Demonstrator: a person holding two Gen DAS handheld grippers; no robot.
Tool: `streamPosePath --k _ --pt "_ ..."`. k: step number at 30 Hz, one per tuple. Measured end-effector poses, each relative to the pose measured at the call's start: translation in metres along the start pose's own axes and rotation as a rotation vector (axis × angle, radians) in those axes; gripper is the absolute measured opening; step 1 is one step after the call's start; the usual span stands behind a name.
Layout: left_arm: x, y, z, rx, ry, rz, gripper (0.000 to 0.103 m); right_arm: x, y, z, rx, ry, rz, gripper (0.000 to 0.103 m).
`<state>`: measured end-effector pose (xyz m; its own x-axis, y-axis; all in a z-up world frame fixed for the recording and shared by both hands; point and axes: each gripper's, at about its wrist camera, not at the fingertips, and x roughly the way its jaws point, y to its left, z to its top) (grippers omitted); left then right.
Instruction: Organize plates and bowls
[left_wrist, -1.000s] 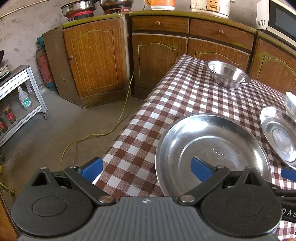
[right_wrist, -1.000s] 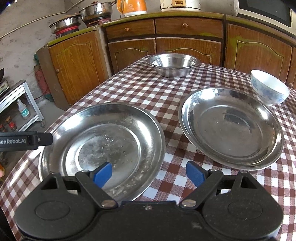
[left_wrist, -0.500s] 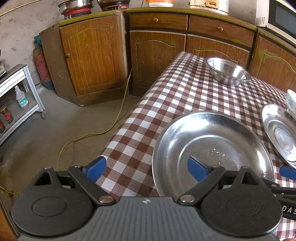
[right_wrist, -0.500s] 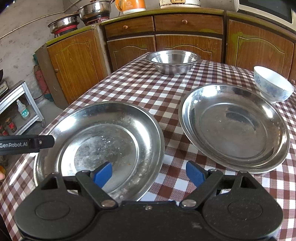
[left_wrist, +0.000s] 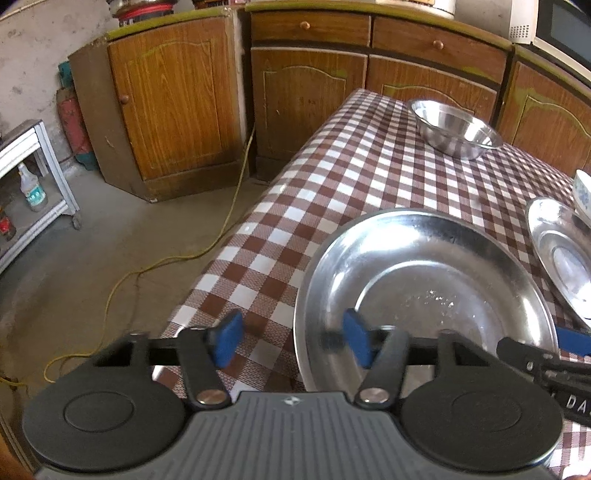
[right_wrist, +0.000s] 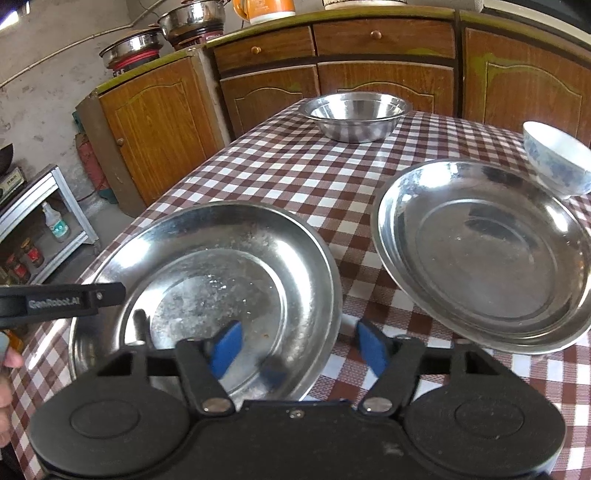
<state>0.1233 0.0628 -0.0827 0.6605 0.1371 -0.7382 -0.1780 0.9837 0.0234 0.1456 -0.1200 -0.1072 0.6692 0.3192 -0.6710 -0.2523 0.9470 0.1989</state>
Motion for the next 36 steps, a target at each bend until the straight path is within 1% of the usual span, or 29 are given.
streamPosePath --k 1,2,3,4,5,6,7,10,15,22,36 --pt "0.001 0.0 -0.001 0.006 -0.006 0.002 0.049 0.0 0.001 0.0 -0.003 -0.004 -0.002 0.071" --pt "0.001 -0.001 -0.001 0.013 -0.015 -0.004 0.046 0.001 0.001 0.001 -0.004 -0.006 0.004 0.059" --pt "0.001 -0.001 -0.001 0.014 -0.019 -0.015 0.037 0.001 0.001 0.002 -0.004 -0.005 0.006 0.056" --pt "0.001 -0.002 0.0 0.013 -0.021 -0.027 0.026 0.001 0.002 0.003 -0.004 -0.005 -0.002 0.05" --pt "0.001 -0.003 0.0 0.012 -0.02 -0.033 0.025 0.001 0.002 0.003 -0.004 -0.005 -0.001 0.045" --pt "0.001 -0.004 0.0 0.015 -0.025 -0.025 0.025 0.001 0.001 0.004 -0.001 -0.005 -0.003 0.042" --pt "0.001 -0.003 0.0 0.011 -0.029 -0.027 0.024 0.002 0.0 0.004 0.005 -0.005 -0.01 0.036" --pt "-0.004 0.0 0.0 -0.006 -0.04 -0.036 0.022 -0.002 -0.004 0.003 0.02 -0.013 -0.013 0.027" --pt "-0.017 0.0 -0.001 -0.001 -0.065 -0.029 0.021 -0.013 -0.001 0.005 0.017 -0.049 -0.012 0.027" --pt "-0.039 0.006 -0.003 -0.033 -0.098 -0.051 0.021 -0.04 0.004 0.007 -0.008 -0.106 -0.011 0.025" --pt "-0.08 -0.004 0.0 -0.028 -0.169 -0.079 0.021 -0.091 0.008 0.008 -0.034 -0.212 -0.045 0.024"
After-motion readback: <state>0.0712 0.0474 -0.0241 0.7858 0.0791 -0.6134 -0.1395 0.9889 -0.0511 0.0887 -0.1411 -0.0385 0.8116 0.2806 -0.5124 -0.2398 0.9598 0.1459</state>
